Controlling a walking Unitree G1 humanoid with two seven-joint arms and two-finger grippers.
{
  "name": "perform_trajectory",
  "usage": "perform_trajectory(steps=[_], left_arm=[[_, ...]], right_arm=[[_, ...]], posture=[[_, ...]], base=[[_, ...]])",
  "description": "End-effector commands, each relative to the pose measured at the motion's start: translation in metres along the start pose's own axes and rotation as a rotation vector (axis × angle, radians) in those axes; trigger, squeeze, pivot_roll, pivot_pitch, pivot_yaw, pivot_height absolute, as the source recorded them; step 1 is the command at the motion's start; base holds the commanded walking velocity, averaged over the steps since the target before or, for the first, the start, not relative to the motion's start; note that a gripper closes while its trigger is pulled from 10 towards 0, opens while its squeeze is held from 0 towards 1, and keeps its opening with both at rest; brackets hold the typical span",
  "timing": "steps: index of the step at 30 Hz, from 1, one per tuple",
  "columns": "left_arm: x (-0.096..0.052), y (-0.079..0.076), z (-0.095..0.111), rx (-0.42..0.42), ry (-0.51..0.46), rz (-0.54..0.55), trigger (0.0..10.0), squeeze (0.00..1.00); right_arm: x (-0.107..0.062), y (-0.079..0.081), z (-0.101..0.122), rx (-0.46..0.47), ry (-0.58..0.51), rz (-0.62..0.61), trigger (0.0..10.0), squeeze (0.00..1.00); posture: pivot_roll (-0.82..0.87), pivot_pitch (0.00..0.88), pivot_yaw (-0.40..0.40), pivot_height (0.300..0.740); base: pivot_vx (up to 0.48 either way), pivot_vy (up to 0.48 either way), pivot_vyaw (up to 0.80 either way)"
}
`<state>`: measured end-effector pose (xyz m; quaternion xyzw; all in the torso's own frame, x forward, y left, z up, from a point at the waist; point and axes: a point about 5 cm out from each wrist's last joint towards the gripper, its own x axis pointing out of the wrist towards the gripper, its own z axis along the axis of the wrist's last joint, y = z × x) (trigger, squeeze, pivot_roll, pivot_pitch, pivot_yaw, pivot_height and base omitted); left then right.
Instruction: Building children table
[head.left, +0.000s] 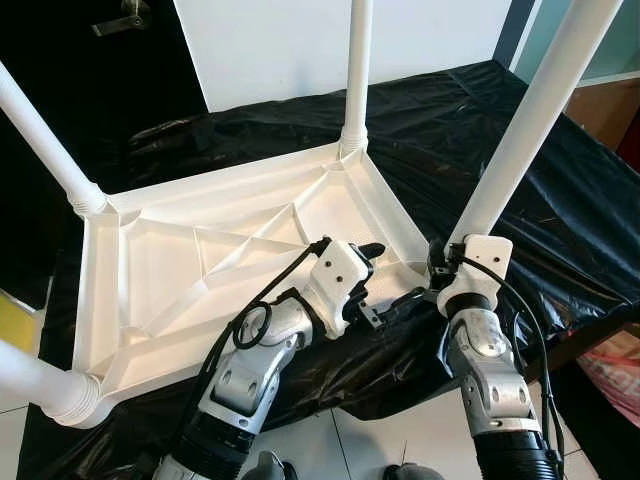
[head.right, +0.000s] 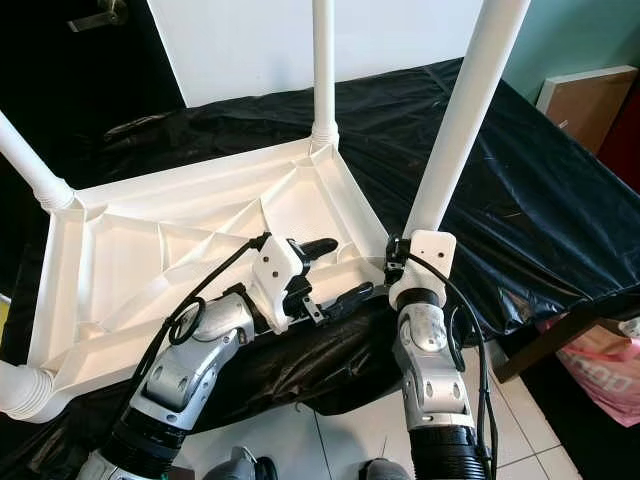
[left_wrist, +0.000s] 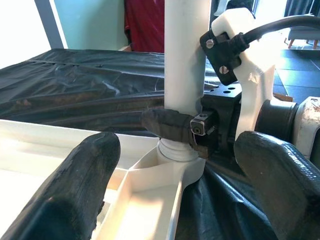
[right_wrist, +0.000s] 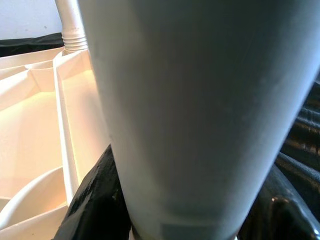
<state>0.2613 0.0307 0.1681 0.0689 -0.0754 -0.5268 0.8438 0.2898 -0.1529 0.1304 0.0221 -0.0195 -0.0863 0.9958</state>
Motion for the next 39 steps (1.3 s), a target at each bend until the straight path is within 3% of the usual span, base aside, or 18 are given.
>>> perform_trajectory(steps=[1, 2, 3, 6, 16, 17, 18, 19, 22, 30, 31, 32, 33, 39], left_arm=[[0.001, 0.004, 0.001, 0.019, 0.003, 0.058, 10.0, 0.0], [0.001, 0.004, 0.001, 0.021, 0.002, 0.06, 10.0, 0.0], [0.0, 0.004, 0.001, 0.022, 0.003, 0.063, 10.0, 0.0], [0.0, 0.005, 0.001, 0.022, 0.003, 0.064, 10.0, 0.0], [-0.001, 0.004, 0.001, 0.024, 0.003, 0.068, 10.0, 0.0], [-0.002, 0.004, 0.001, 0.023, 0.003, 0.069, 10.0, 0.0], [-0.002, 0.004, 0.001, 0.02, 0.003, 0.07, 10.0, 0.0], [-0.002, 0.004, 0.001, 0.02, 0.003, 0.07, 10.0, 0.0], [-0.004, 0.003, 0.0, 0.016, 0.006, 0.073, 10.0, 0.0], [-0.005, 0.003, 0.0, 0.01, 0.01, 0.077, 10.0, 0.0], [-0.006, 0.003, 0.001, 0.01, 0.011, 0.077, 10.0, 0.0], [-0.006, 0.003, 0.001, 0.01, 0.011, 0.077, 10.0, 0.0], [-0.006, 0.003, 0.001, 0.01, 0.011, 0.076, 10.0, 0.0], [-0.006, 0.003, 0.001, 0.007, 0.011, 0.074, 10.0, 0.0]], right_arm=[[-0.004, -0.005, -0.016, 0.003, 0.082, -0.05, 10.0, 0.0], [-0.004, -0.004, -0.014, 0.008, 0.074, -0.041, 10.0, 0.76], [-0.003, -0.003, -0.012, 0.011, 0.061, -0.019, 10.0, 1.0], [-0.003, -0.002, -0.01, 0.013, 0.052, -0.004, 10.0, 1.0], [0.002, -0.013, 0.005, 0.042, -0.03, 0.219, 10.0, 1.0], [0.002, -0.014, 0.007, 0.044, -0.034, 0.265, 10.0, 0.09], [0.003, -0.015, 0.008, 0.041, -0.035, 0.323, 10.0, 0.0], [0.003, -0.015, 0.008, 0.041, -0.035, 0.323, 10.0, 0.0], [0.008, -0.018, 0.009, -0.038, -0.033, 0.524, 10.0, 0.0], [0.014, -0.017, 0.008, -0.117, -0.017, 0.65, 10.0, 0.0], [0.015, -0.017, 0.007, -0.128, -0.013, 0.67, 7.1, 0.0], [0.015, -0.017, 0.007, -0.128, -0.013, 0.67, 7.1, 0.0], [0.016, -0.018, 0.006, -0.134, -0.006, 0.686, 0.0, 0.0], [0.019, -0.021, 0.007, -0.149, -0.004, 0.694, 0.0, 0.0]], posture=[[-0.1, 0.067, 0.021, 0.74], [-0.1, 0.065, 0.021, 0.74], [-0.1, 0.065, 0.022, 0.74], [-0.09, 0.065, 0.021, 0.74], [-0.09, 0.075, 0.019, 0.74], [-0.09, 0.075, 0.019, 0.74], [-0.09, 0.078, 0.019, 0.74], [-0.09, 0.078, 0.019, 0.74], [-0.08, 0.09, 0.023, 0.74], [-0.08, 0.107, 0.025, 0.74], [-0.08, 0.109, 0.026, 0.74], [-0.08, 0.109, 0.026, 0.74], [-0.08, 0.109, 0.027, 0.74], [-0.09, 0.108, 0.031, 0.74]], base=[[0.0, 0.0, 0.0], [0.0, 0.0, 0.0], [0.0, 0.0, 0.0], [0.0, 0.0, 0.0], [0.0, 0.0, 0.0], [0.0, 0.0, 0.0], [0.0, 0.0, 0.0], [0.0, 0.0, 0.0], [0.0, 0.0, 0.0], [0.0, 0.0, 0.0], [0.0, 0.0, 0.0], [0.0, 0.0, 0.0], [0.0, 0.0, 0.0], [0.0, 0.0, 0.0]])
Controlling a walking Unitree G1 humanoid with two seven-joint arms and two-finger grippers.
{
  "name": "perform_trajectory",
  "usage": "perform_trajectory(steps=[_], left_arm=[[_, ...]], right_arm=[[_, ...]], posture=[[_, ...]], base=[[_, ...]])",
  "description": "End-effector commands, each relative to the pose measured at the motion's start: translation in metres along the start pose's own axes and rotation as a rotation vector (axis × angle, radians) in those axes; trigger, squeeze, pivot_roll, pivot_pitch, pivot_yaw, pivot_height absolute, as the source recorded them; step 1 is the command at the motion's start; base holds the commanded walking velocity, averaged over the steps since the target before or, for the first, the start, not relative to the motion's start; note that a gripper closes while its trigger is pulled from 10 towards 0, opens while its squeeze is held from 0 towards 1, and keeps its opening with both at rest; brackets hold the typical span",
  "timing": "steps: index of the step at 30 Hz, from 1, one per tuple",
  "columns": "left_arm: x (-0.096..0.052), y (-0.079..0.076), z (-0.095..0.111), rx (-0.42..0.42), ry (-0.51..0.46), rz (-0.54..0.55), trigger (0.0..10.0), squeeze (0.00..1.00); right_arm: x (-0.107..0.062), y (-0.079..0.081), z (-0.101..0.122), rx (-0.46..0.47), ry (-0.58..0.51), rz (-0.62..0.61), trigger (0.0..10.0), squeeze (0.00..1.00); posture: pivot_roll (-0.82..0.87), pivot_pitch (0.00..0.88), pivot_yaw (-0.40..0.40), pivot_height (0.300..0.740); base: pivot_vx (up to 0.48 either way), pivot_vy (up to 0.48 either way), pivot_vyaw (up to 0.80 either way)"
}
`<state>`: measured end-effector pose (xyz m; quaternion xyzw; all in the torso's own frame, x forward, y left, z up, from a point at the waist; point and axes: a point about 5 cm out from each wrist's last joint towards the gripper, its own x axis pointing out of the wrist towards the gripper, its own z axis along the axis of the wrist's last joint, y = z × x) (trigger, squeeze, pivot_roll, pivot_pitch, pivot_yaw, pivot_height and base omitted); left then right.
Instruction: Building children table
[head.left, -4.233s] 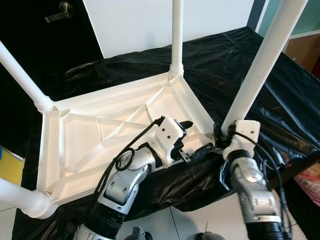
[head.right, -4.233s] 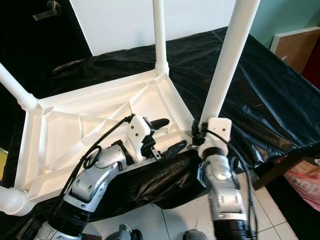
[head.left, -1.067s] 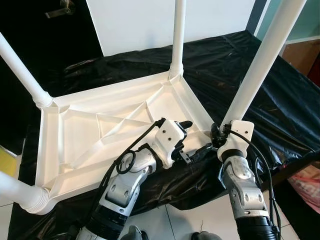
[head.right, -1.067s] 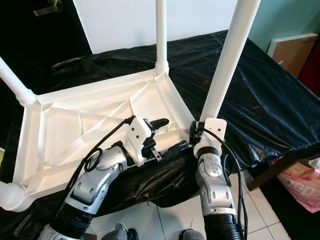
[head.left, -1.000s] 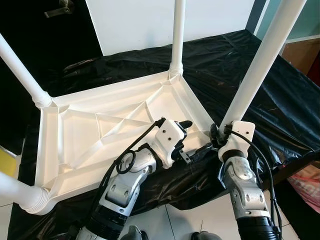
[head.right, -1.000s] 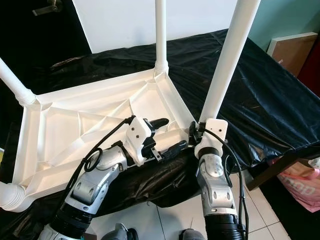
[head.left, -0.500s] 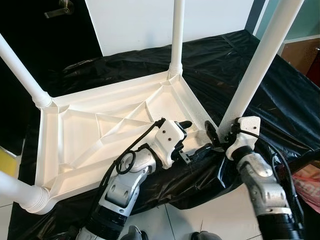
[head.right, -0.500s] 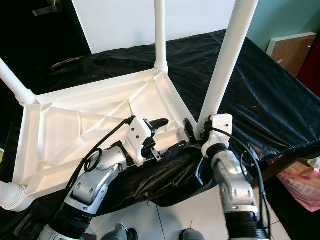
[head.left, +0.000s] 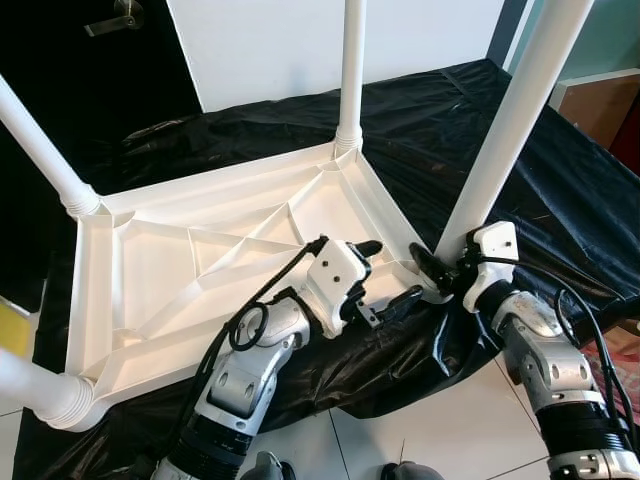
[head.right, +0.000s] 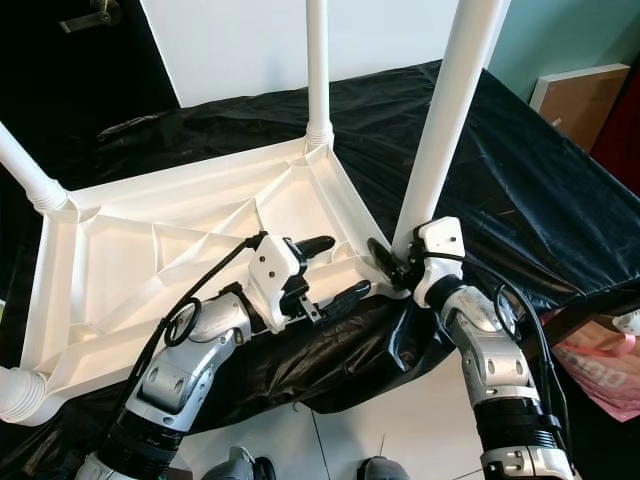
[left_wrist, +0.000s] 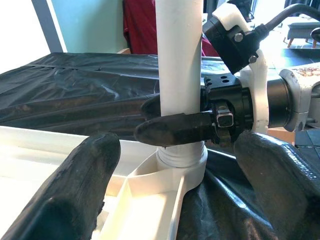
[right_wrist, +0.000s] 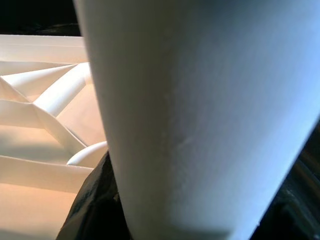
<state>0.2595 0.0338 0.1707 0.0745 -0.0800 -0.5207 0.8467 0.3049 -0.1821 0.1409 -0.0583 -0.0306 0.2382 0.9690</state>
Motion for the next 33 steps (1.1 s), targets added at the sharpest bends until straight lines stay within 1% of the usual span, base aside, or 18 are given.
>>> perform_trajectory(steps=[1, 4, 8, 9, 11, 12, 13, 15, 17, 18, 20, 21, 22, 24, 25, 28, 29, 33], left_arm=[[-0.002, 0.002, -0.002, -0.007, 0.013, 0.059, 10.0, 0.0], [-0.001, 0.002, -0.002, -0.007, 0.011, 0.056, 10.0, 0.0], [0.0, 0.002, -0.001, -0.004, 0.009, 0.051, 10.0, 0.0], [0.0, 0.003, -0.001, -0.003, 0.01, 0.047, 10.0, 0.0], [0.0, 0.003, -0.001, -0.003, 0.01, 0.047, 10.0, 0.0], [0.001, 0.003, -0.001, -0.002, 0.011, 0.045, 10.0, 0.0], [0.001, 0.003, -0.001, -0.002, 0.011, 0.045, 10.0, 0.0], [0.003, 0.004, 0.0, 0.004, 0.011, 0.037, 10.0, 0.0], [0.003, 0.004, 0.0, 0.004, 0.011, 0.037, 10.0, 0.0], [0.004, 0.004, 0.001, 0.005, 0.007, 0.034, 10.0, 0.0], [0.004, 0.004, 0.001, 0.005, 0.007, 0.034, 10.0, 0.0], [0.006, 0.004, 0.001, 0.007, 0.004, 0.032, 10.0, 0.0], [0.007, 0.004, 0.002, 0.008, 0.002, 0.031, 10.0, 0.0], [0.007, 0.004, 0.002, 0.008, 0.002, 0.031, 10.0, 0.0], [0.007, 0.005, 0.001, 0.008, 0.0, 0.032, 10.0, 0.0], [0.008, 0.005, 0.001, 0.007, -0.003, 0.036, 10.0, 0.0], [0.008, 0.005, 0.001, 0.006, -0.005, 0.038, 10.0, 0.0], [0.008, 0.006, 0.001, 0.004, -0.006, 0.038, 10.0, 0.0]], right_arm=[[0.001, 0.004, -0.003, 0.001, 0.013, 0.04, 0.0, 0.0], [0.0, 0.002, -0.003, 0.004, 0.009, 0.03, 0.0, 0.0], [-0.003, 0.002, -0.007, 0.004, 0.022, -0.034, 0.0, 0.0], [-0.003, 0.004, -0.009, 0.031, 0.021, -0.093, 10.0, 0.0], [-0.003, 0.004, -0.009, 0.031, 0.021, -0.093, 10.0, 0.0], [-0.004, 0.007, -0.01, 0.051, 0.023, -0.14, 10.0, 0.0], [-0.004, 0.007, -0.01, 0.051, 0.023, -0.14, 10.0, 0.0], [-0.003, 0.019, -0.01, 0.086, 0.003, -0.233, 10.0, 0.0], [-0.003, 0.019, -0.01, 0.086, 0.003, -0.233, 10.0, 0.0], [-0.003, 0.022, -0.01, 0.105, -0.006, -0.305, 10.0, 0.0], [-0.003, 0.022, -0.01, 0.105, -0.006, -0.305, 10.0, 0.0], [-0.004, 0.024, -0.011, 0.125, -0.004, -0.426, 10.0, 0.0], [-0.005, 0.025, -0.012, 0.136, 0.002, -0.508, 10.0, 0.0], [-0.005, 0.025, -0.012, 0.136, 0.002, -0.508, 10.0, 0.0], [-0.006, 0.025, -0.012, 0.135, 0.003, -0.584, 10.0, 0.0], [-0.007, 0.028, -0.013, 0.137, 0.015, -0.63, 10.0, 0.0], [-0.007, 0.029, -0.013, 0.145, 0.014, -0.629, 10.0, 1.0], [-0.009, 0.031, -0.009, 0.15, -0.013, -0.601, 10.0, 1.0]], posture=[[-0.09, 0.107, 0.035, 0.74], [-0.09, 0.105, 0.037, 0.74], [-0.09, 0.102, 0.047, 0.74], [-0.1, 0.101, 0.051, 0.74], [-0.1, 0.101, 0.051, 0.74], [-0.1, 0.1, 0.056, 0.74], [-0.1, 0.1, 0.056, 0.74], [-0.11, 0.1, 0.062, 0.74], [-0.11, 0.1, 0.062, 0.74], [-0.11, 0.099, 0.06, 0.74], [-0.11, 0.099, 0.06, 0.74], [-0.12, 0.095, 0.055, 0.74], [-0.12, 0.096, 0.054, 0.74], [-0.12, 0.096, 0.054, 0.74], [-0.13, 0.095, 0.05, 0.74], [-0.13, 0.095, 0.048, 0.74], [-0.13, 0.095, 0.05, 0.74], [-0.13, 0.098, 0.05, 0.74]], base=[[0.0, 0.0, 0.0], [0.0, 0.0, 0.0], [0.0, 0.0, 0.0], [0.0, 0.0, 0.0], [0.0, 0.0, 0.0], [0.0, 0.0, 0.0], [0.0, 0.0, 0.0], [0.0, 0.0, 0.0], [0.0, 0.0, 0.0], [0.0, 0.0, 0.0], [0.0, 0.0, 0.0], [0.0, 0.0, 0.0], [0.0, 0.0, 0.0], [0.0, 0.0, 0.0], [0.0, 0.0, 0.0], [0.0, 0.0, 0.0], [0.0, 0.0, 0.0], [0.0, 0.0, 0.0]])
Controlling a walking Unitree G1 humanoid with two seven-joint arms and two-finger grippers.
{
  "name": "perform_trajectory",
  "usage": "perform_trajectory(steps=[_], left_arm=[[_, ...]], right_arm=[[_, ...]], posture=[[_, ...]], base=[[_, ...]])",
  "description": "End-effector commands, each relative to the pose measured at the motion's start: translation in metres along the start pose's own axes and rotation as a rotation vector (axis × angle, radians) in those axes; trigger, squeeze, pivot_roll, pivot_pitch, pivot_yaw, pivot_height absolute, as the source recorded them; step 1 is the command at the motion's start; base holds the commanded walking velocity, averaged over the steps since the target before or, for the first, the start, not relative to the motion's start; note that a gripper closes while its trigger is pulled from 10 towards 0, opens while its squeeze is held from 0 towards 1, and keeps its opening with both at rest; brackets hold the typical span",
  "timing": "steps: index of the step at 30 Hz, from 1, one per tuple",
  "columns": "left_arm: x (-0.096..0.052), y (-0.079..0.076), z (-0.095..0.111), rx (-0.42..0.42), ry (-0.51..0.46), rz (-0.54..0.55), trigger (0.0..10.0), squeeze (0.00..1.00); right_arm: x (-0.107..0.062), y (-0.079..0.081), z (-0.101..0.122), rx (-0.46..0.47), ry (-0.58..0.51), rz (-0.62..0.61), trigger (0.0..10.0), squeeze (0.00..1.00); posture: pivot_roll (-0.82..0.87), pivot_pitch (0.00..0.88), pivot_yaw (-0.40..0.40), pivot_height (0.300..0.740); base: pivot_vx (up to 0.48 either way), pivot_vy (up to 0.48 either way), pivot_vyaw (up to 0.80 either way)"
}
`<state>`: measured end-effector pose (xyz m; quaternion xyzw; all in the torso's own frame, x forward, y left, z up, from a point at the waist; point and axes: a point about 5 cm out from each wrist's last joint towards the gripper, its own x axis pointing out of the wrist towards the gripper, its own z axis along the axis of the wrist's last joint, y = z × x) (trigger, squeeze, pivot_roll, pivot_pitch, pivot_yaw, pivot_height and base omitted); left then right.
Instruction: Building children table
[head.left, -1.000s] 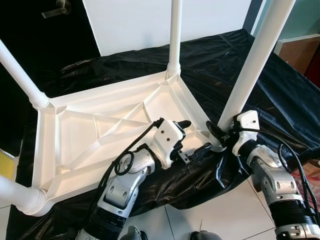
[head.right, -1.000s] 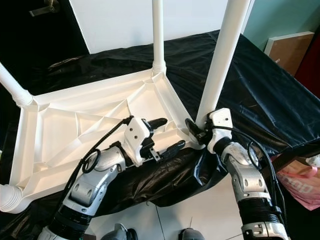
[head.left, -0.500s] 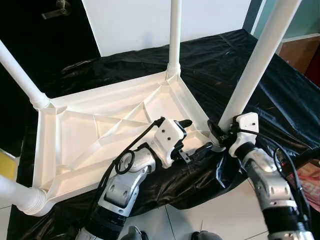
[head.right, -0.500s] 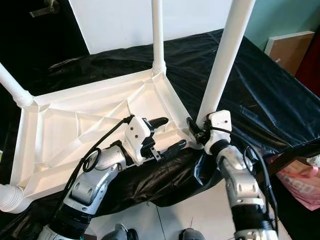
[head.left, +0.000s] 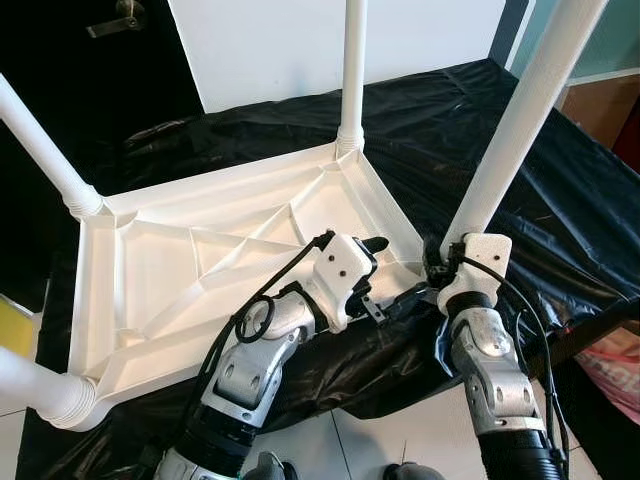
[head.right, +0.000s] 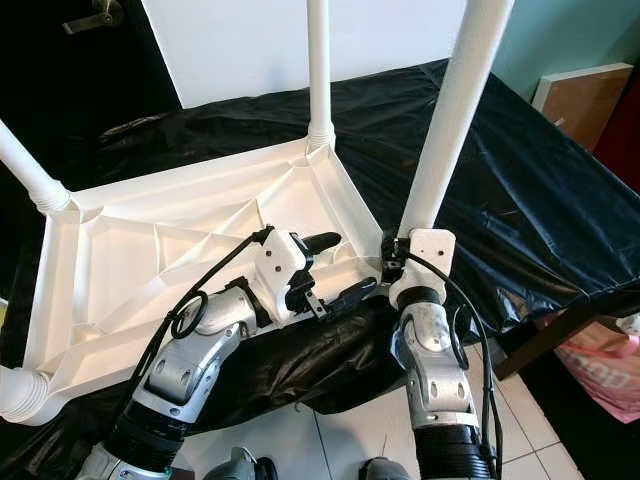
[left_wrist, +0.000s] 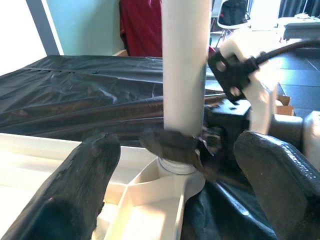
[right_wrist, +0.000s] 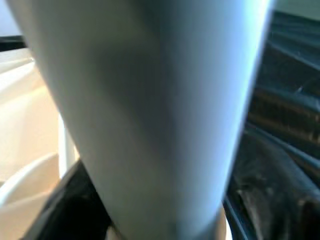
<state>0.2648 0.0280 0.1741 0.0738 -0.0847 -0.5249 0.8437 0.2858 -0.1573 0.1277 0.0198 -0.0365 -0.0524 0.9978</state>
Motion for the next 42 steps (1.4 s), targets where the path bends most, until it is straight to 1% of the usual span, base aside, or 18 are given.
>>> perform_trajectory(steps=[1, 4, 5, 6, 13, 16, 19, 20, 21, 22, 27, 28, 33, 37, 38, 40, 41, 42], left_arm=[[0.0, 0.003, -0.001, 0.001, 0.004, 0.047, 10.0, 0.0], [0.0, 0.004, -0.002, 0.001, 0.005, 0.047, 10.0, 0.0], [-0.001, 0.004, -0.002, 0.001, 0.006, 0.047, 10.0, 0.0], [-0.001, 0.005, -0.002, 0.001, 0.007, 0.047, 10.0, 0.0], [-0.004, 0.014, -0.001, 0.006, 0.008, 0.07, 10.0, 0.0], [-0.01, 0.024, 0.0, 0.016, 0.011, 0.102, 10.0, 0.0], [-0.013, 0.029, -0.001, 0.022, 0.017, 0.118, 10.0, 0.0], [-0.015, 0.034, -0.002, 0.03, 0.024, 0.135, 10.0, 0.0], [-0.017, 0.038, -0.002, 0.032, 0.027, 0.15, 10.0, 0.0], [-0.019, 0.041, -0.001, 0.036, 0.029, 0.159, 10.0, 0.0], [-0.022, 0.044, -0.001, 0.042, 0.035, 0.163, 10.0, 0.0], [-0.023, 0.04, -0.002, 0.039, 0.041, 0.148, 10.0, 0.0], [-0.023, 0.035, -0.003, 0.029, 0.043, 0.127, 10.0, 0.0], [-0.021, 0.022, -0.006, 0.008, 0.052, 0.08, 10.0, 0.0], [-0.021, 0.017, -0.008, -0.003, 0.058, 0.061, 10.0, 0.0], [-0.021, 0.017, -0.008, -0.003, 0.058, 0.061, 10.0, 0.0], [-0.022, 0.013, -0.009, -0.012, 0.066, 0.041, 10.0, 0.0], [-0.022, 0.013, -0.009, -0.012, 0.066, 0.041, 10.0, 0.0]], right_arm=[[-0.003, -0.004, 0.003, 0.01, -0.012, -0.002, 10.0, 1.0], [-0.004, -0.005, 0.004, 0.002, -0.023, 0.002, 10.0, 1.0], [-0.006, -0.006, 0.005, -0.003, -0.027, 0.006, 10.0, 0.78], [-0.009, -0.006, 0.006, -0.001, -0.035, 0.02, 10.0, 0.0], [-0.031, -0.004, 0.008, -0.032, -0.06, 0.136, 10.0, 0.0], [-0.046, -0.003, 0.009, -0.04, -0.067, 0.215, 10.0, 0.0], [-0.051, -0.002, 0.007, -0.04, -0.059, 0.246, 10.0, 0.0], [-0.057, -0.002, 0.005, -0.038, -0.049, 0.277, 4.6, 0.0], [-0.061, -0.001, 0.003, -0.036, -0.037, 0.302, 1.0, 0.0], [-0.065, 0.001, 0.002, -0.031, -0.027, 0.328, 0.0, 0.0], [-0.072, 0.006, -0.001, -0.013, -0.002, 0.406, 0.0, 0.0], [-0.072, 0.011, -0.002, 0.004, 0.013, 0.46, 10.0, 0.0], [-0.069, 0.016, -0.002, 0.01, 0.012, 0.491, 10.0, 0.0], [-0.052, 0.017, 0.001, 0.001, -0.007, 0.491, 10.0, 0.0], [-0.043, 0.014, 0.003, -0.002, -0.022, 0.466, 10.0, 0.0], [-0.043, 0.014, 0.003, -0.002, -0.022, 0.466, 10.0, 0.0], [-0.035, 0.01, 0.004, -0.002, -0.032, 0.44, 10.0, 0.0], [-0.035, 0.01, 0.004, -0.002, -0.032, 0.44, 10.0, 0.0]], posture=[[-0.13, 0.098, 0.051, 0.74], [-0.13, 0.098, 0.051, 0.74], [-0.13, 0.098, 0.051, 0.74], [-0.13, 0.102, 0.052, 0.74], [-0.14, 0.116, 0.061, 0.74], [-0.15, 0.116, 0.063, 0.74], [-0.15, 0.118, 0.066, 0.74], [-0.15, 0.118, 0.066, 0.74], [-0.15, 0.126, 0.071, 0.74], [-0.15, 0.13, 0.074, 0.74], [-0.15, 0.134, 0.075, 0.74], [-0.14, 0.134, 0.074, 0.74], [-0.14, 0.13, 0.073, 0.74], [-0.13, 0.124, 0.073, 0.74], [-0.12, 0.121, 0.074, 0.74], [-0.12, 0.121, 0.074, 0.74], [-0.12, 0.118, 0.074, 0.74], [-0.12, 0.118, 0.074, 0.74]], base=[[0.0, 0.0, 0.0], [0.0, 0.0, 0.0], [0.0, 0.0, 0.0], [0.0, 0.0, 0.0], [0.0, 0.0, 0.0], [0.0, 0.0, 0.0], [0.0, 0.0, 0.0], [0.0, 0.0, 0.0], [0.0, 0.0, 0.0], [0.0, 0.0, 0.0], [0.0, 0.0, 0.0], [0.0, 0.0, 0.0], [0.0, 0.0, 0.0], [0.0, 0.0, 0.0], [0.0, 0.0, 0.0], [0.0, 0.0, 0.0], [0.0, 0.0, 0.0], [0.0, 0.0, 0.0]])
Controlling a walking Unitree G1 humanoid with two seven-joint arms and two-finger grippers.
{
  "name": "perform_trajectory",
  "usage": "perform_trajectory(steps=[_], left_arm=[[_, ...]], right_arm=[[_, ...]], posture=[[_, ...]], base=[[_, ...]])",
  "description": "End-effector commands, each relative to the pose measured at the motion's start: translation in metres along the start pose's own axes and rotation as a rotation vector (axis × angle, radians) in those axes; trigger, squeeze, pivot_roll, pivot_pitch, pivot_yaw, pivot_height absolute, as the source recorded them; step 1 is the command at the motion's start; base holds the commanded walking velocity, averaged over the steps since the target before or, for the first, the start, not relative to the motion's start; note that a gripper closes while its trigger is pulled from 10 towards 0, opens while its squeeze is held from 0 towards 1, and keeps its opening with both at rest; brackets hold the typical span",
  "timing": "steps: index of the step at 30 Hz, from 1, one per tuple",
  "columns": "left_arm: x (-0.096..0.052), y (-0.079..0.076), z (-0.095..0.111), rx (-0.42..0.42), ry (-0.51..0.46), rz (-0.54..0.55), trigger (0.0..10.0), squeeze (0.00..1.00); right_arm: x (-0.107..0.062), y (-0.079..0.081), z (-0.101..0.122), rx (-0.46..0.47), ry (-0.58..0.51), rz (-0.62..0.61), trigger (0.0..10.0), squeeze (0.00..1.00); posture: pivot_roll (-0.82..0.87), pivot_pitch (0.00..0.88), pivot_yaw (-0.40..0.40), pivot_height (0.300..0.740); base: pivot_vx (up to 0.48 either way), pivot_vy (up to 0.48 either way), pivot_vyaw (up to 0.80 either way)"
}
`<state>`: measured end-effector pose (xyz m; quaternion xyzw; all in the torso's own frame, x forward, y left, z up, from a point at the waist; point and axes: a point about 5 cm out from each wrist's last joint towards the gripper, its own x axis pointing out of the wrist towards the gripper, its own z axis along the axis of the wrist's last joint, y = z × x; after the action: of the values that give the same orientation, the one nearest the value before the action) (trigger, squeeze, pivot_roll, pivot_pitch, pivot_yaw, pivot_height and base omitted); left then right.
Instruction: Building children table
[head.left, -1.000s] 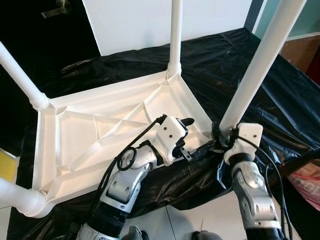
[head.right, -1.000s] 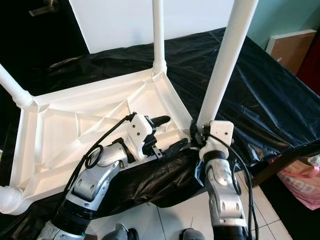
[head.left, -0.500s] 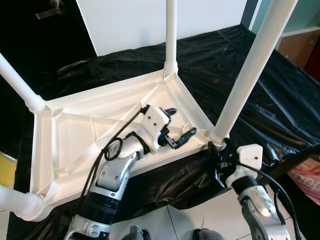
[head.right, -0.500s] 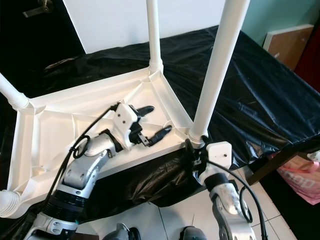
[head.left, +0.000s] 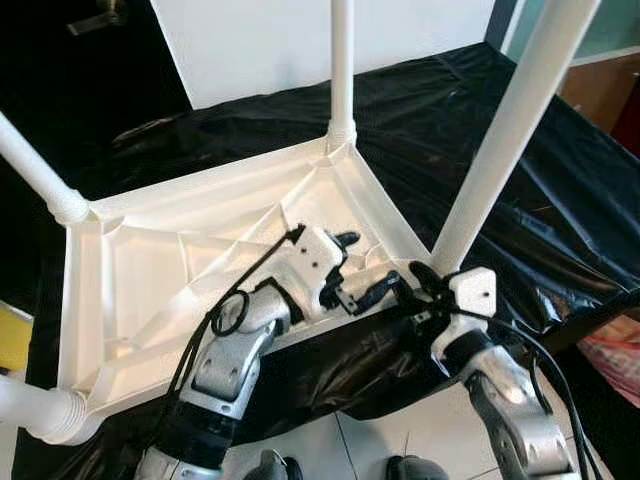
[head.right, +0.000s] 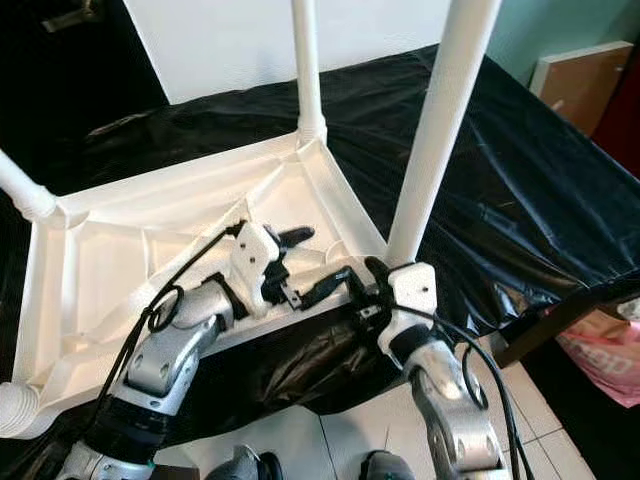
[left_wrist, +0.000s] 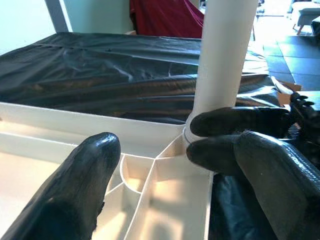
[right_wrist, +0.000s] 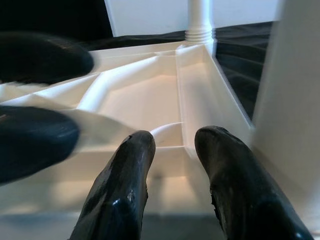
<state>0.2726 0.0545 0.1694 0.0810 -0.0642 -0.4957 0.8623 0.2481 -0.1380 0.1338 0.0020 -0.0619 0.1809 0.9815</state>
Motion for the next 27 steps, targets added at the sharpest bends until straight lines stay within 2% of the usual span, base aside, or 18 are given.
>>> perform_trajectory(steps=[1, 2, 3, 6, 7, 8, 9, 10, 13, 14, 15, 16, 20, 22, 25, 27], left_arm=[[-0.003, -0.009, -0.003, -0.015, 0.025, -0.046, 10.0, 0.0], [-0.003, -0.009, -0.003, -0.015, 0.025, -0.046, 10.0, 0.0], [-0.006, -0.013, -0.004, -0.035, 0.034, -0.071, 10.0, 0.0], [-0.008, -0.016, -0.004, -0.048, 0.039, -0.086, 10.0, 0.0], [-0.012, -0.019, -0.007, -0.057, 0.06, -0.106, 10.0, 0.0], [-0.015, -0.023, -0.01, -0.063, 0.084, -0.124, 10.0, 0.0], [-0.015, -0.023, -0.01, -0.063, 0.084, -0.124, 10.0, 0.0], [-0.02, -0.027, -0.017, -0.06, 0.125, -0.14, 10.0, 0.0], [-0.023, -0.029, -0.021, -0.058, 0.146, -0.137, 10.0, 0.0], [-0.024, -0.029, -0.023, -0.051, 0.164, -0.134, 10.0, 0.0], [-0.025, -0.029, -0.025, -0.047, 0.176, -0.132, 10.0, 0.0], [-0.027, -0.029, -0.028, -0.036, 0.197, -0.133, 10.0, 0.0], [-0.028, -0.03, -0.032, -0.026, 0.219, -0.135, 10.0, 0.0], [-0.033, -0.03, -0.042, 0.007, 0.284, -0.141, 10.0, 0.0], [-0.035, -0.03, -0.046, 0.019, 0.309, -0.145, 10.0, 0.0], [-0.039, -0.025, -0.058, 0.088, 0.37, -0.133, 10.0, 0.0]], right_arm=[[0.005, -0.015, -0.003, 0.007, 0.002, -0.061, 10.0, 0.0], [0.005, -0.015, -0.003, 0.007, 0.002, -0.061, 10.0, 0.0], [0.007, -0.024, -0.002, -0.002, -0.003, -0.092, 10.0, 0.0], [0.008, -0.029, -0.001, -0.008, -0.006, -0.11, 10.0, 0.0], [0.008, -0.039, -0.001, -0.016, -0.008, -0.148, 6.4, 0.0], [0.007, -0.049, -0.001, -0.021, -0.009, -0.188, 2.4, 0.0], [0.007, -0.049, -0.001, -0.021, -0.009, -0.188, 2.4, 0.0], [0.006, -0.066, 0.001, -0.043, -0.012, -0.247, 0.0, 0.0], [0.005, -0.078, 0.003, -0.059, -0.016, -0.277, 0.0, 0.0], [0.003, -0.085, 0.003, -0.07, -0.013, -0.309, 7.7, 0.0], [0.003, -0.091, 0.003, -0.078, -0.012, -0.332, 7.7, 0.0], [0.002, -0.097, 0.004, -0.086, -0.014, -0.362, 10.0, 0.0], [0.0, -0.104, 0.005, -0.092, -0.018, -0.388, 10.0, 0.0], [-0.002, -0.116, 0.01, -0.12, -0.042, -0.458, 10.0, 0.0], [-0.003, -0.12, 0.011, -0.137, -0.051, -0.486, 10.0, 0.0], [-0.005, -0.124, 0.012, -0.127, -0.06, -0.512, 10.0, 0.0]], posture=[[-0.12, 0.116, 0.074, 0.74], [-0.12, 0.116, 0.074, 0.74], [-0.11, 0.115, 0.076, 0.74], [-0.11, 0.115, 0.076, 0.74], [-0.11, 0.114, 0.078, 0.74], [-0.11, 0.113, 0.08, 0.74], [-0.11, 0.113, 0.08, 0.74], [-0.11, 0.114, 0.081, 0.74], [-0.11, 0.116, 0.08, 0.74], [-0.11, 0.117, 0.078, 0.74], [-0.11, 0.117, 0.078, 0.74], [-0.11, 0.117, 0.077, 0.74], [-0.11, 0.117, 0.077, 0.74], [-0.11, 0.119, 0.076, 0.74], [-0.11, 0.119, 0.076, 0.74], [-0.11, 0.122, 0.079, 0.74]], base=[[0.0, 0.0, 0.0], [0.0, 0.0, 0.0], [0.0, 0.0, 0.0], [0.0, 0.0, 0.0], [0.0, 0.0, 0.0], [0.0, 0.0, 0.0], [0.0, 0.0, 0.0], [0.0, 0.0, 0.0], [0.0, 0.0, 0.0], [0.0, 0.0, 0.0], [0.0, 0.0, 0.0], [0.0, 0.0, 0.0], [0.0, 0.0, 0.0], [0.0, 0.0, 0.0], [0.0, 0.0, 0.0], [0.0, 0.0, 0.0]])
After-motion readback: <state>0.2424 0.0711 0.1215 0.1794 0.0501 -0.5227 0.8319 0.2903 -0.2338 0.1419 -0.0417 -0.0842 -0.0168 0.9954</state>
